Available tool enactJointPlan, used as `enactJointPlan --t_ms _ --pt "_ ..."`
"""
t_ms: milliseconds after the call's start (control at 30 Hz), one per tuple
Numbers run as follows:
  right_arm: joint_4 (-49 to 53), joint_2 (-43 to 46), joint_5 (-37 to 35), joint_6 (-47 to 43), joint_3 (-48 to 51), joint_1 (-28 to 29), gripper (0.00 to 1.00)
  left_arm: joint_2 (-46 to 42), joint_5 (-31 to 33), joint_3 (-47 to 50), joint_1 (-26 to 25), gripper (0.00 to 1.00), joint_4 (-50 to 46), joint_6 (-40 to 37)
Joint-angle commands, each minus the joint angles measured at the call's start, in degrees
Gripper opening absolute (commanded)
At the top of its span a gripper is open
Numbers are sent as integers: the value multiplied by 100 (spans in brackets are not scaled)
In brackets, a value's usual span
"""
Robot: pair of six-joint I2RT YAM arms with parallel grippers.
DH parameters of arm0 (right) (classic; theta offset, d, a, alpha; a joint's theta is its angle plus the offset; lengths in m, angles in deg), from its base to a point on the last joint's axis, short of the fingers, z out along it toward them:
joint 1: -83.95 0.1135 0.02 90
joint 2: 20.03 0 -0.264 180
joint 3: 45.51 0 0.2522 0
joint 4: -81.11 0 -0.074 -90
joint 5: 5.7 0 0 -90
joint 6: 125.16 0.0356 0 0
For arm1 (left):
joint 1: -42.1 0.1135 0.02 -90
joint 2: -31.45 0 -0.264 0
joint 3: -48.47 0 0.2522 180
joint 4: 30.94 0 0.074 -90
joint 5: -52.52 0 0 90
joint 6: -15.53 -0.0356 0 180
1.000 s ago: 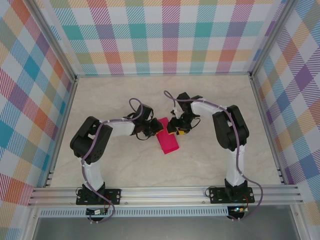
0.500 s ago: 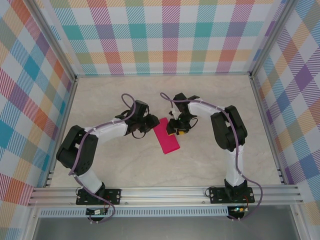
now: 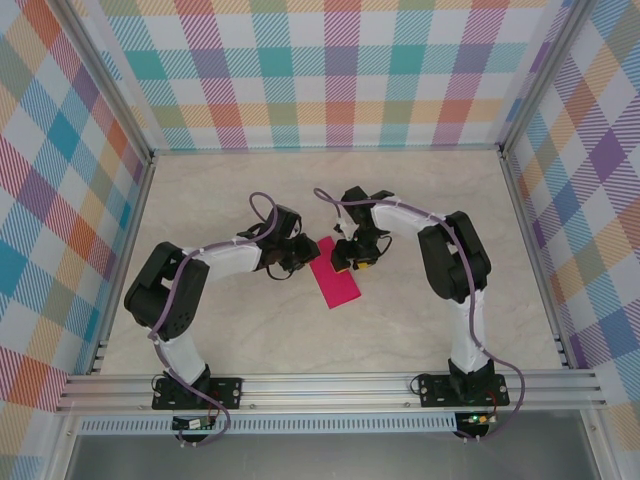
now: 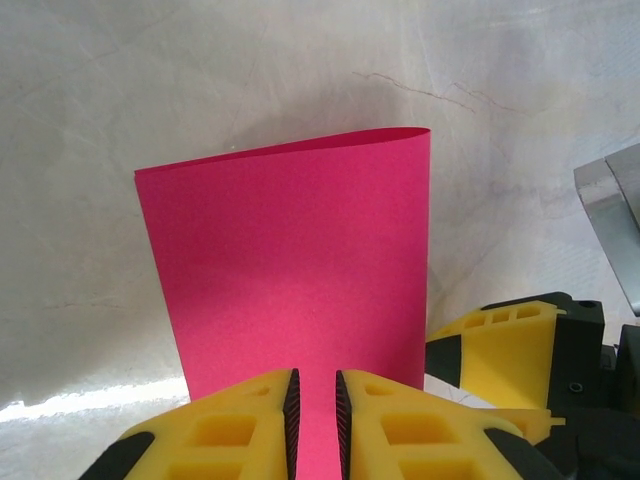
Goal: Fold a paper plane with a square sheet of paper (pick it up from the middle)
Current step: First fold in half a square sheet of paper at the center of the table.
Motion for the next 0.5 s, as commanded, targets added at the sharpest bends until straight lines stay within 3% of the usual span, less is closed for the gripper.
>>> enactJointPlan --t_ms 0,467 --pt "10 -612 -718 -93 199 0 59 121 -66 -62 22 19 98 -58" --pt "114 -792 -881 38 123 0 58 97 60 -61 13 18 -8 -125"
